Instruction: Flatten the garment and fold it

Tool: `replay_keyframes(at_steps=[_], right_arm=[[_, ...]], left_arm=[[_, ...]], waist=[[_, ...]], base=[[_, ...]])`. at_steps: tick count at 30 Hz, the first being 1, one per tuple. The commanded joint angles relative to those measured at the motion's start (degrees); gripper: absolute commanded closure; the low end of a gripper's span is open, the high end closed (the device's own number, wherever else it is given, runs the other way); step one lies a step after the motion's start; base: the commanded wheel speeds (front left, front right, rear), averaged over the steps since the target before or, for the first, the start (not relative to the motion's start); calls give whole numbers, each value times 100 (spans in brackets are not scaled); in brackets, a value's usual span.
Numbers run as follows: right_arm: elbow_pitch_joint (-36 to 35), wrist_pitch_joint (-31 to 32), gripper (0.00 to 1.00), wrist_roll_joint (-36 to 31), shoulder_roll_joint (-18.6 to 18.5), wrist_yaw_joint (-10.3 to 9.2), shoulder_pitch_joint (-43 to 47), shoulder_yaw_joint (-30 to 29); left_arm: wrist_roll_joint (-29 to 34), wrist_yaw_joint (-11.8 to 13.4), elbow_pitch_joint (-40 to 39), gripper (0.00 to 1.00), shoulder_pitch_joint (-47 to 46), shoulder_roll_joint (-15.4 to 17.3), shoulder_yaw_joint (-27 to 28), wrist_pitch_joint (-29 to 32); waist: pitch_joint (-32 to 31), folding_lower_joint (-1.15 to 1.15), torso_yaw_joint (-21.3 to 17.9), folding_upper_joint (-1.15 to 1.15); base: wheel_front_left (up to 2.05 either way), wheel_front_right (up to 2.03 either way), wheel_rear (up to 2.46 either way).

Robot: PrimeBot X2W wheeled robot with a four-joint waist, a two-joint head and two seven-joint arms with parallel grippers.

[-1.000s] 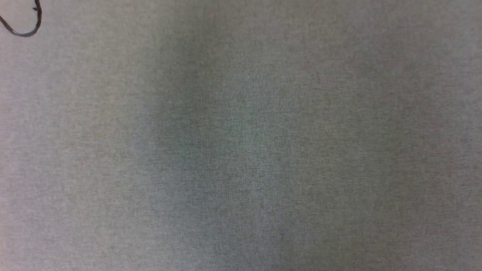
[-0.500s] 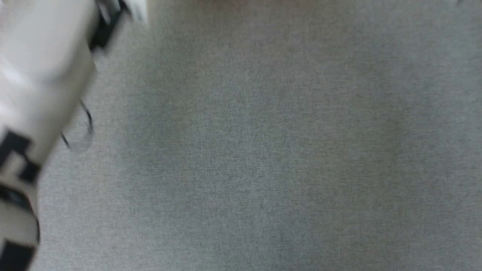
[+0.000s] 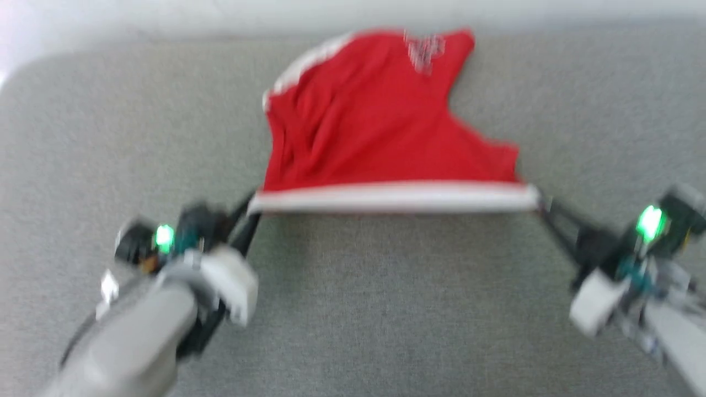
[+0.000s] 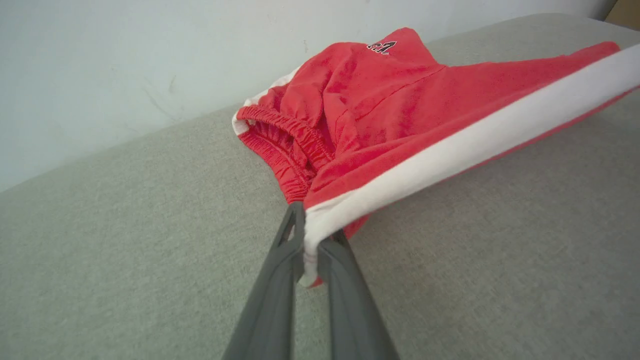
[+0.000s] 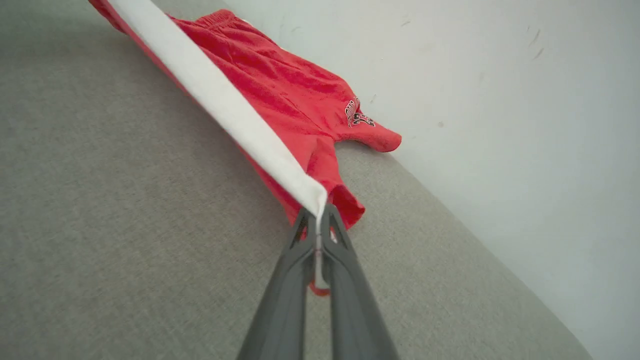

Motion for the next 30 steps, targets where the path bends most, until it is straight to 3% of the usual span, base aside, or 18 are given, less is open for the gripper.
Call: replay_keyframes(at_steps=[1,13,19,24,30], right_arm=[[-133,-27,100,-90,17,-13,366,-49],[-1350,290,100,-181,436,-13,3044,-670],[-1792,462,100,-344,633,-13,3685,-1133],[-1925,498,100,-464,665,-13,3397,-1463],[-1876,685,100,-454,461,-13,2548,-1417]], left_arm=[[8,141,-121,100,356,143,56,-26],[-238,1092,-1355,100,2277,1010,8,78],[-321,1352,-1934,100,2688,1135,-128,291],[-196,1375,-2165,100,2398,1041,-101,329],[-57,1122,-2029,100,1723,905,-21,422]], waist=[[-569,2,-59,0],[-1264,2,-50,0],[-1286,2,48,0],[-1180,2,140,0],[-940,2,238,0]], base=[[0,0,0],[0,0,0],[0,0,0],[0,0,0],[0,0,0]])
